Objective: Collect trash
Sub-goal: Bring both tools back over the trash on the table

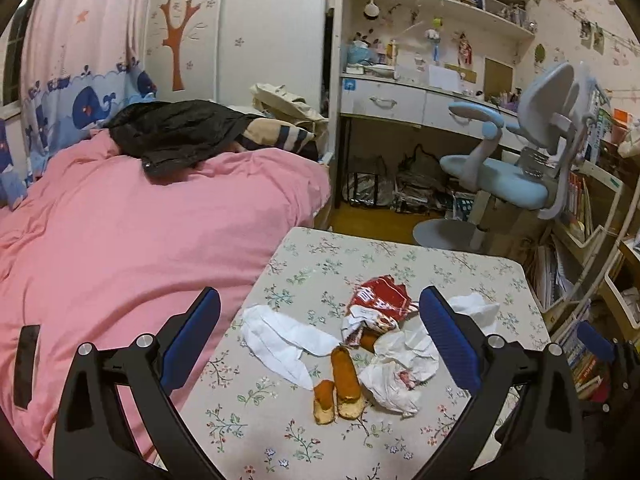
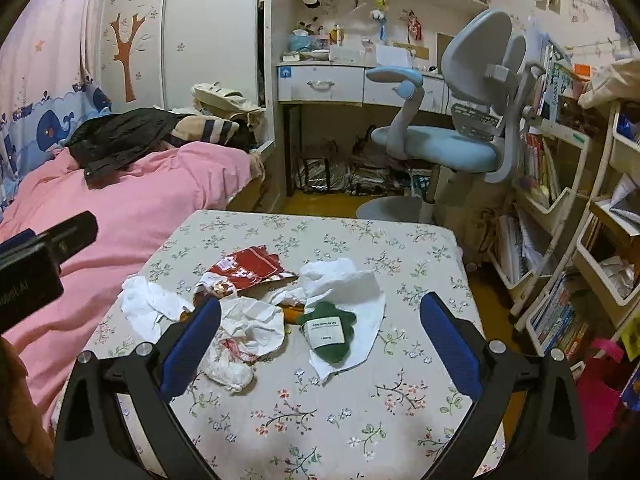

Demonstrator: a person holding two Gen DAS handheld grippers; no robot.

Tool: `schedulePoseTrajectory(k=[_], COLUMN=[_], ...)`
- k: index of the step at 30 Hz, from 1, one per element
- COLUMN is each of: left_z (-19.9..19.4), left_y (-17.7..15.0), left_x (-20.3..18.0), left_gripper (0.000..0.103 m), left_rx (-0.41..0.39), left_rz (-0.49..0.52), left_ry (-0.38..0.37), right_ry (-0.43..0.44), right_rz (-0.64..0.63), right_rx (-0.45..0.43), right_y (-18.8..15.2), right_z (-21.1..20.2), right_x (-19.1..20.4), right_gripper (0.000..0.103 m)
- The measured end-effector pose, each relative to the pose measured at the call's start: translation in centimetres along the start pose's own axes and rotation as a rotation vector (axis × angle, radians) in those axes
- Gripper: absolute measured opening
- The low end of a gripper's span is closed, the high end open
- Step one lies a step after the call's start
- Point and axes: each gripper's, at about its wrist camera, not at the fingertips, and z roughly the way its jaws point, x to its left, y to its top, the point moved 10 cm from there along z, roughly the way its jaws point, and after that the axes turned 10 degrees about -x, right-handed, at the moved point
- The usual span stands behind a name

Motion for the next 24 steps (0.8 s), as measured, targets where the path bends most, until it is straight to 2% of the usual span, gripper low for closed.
schedulePoseTrajectory(k=[8,15,24], left_z=[0.49,0.62,0.80], left_y=[-0.12,-0.02,-0.22], left_x=[1.01,0.34,0.24], left_gripper=[0.096,0.096,0.096], left_rx=[0.018,0.013,0.022], left_rz=[-0.021,0.017,0.014], left_ry=[0.014,0.011,0.007], right_ry=[0.008,0.007,0.004], right_rz=[0.024,0.039,0.033], right_rx=[0.012,0.018,0.015], right_y=[0.34,0.35,0.43], right_z=[0.19,0.31,0.33], right_x=[-0.25,-0.45,-0.34], right_gripper=[0.096,0.096,0.096])
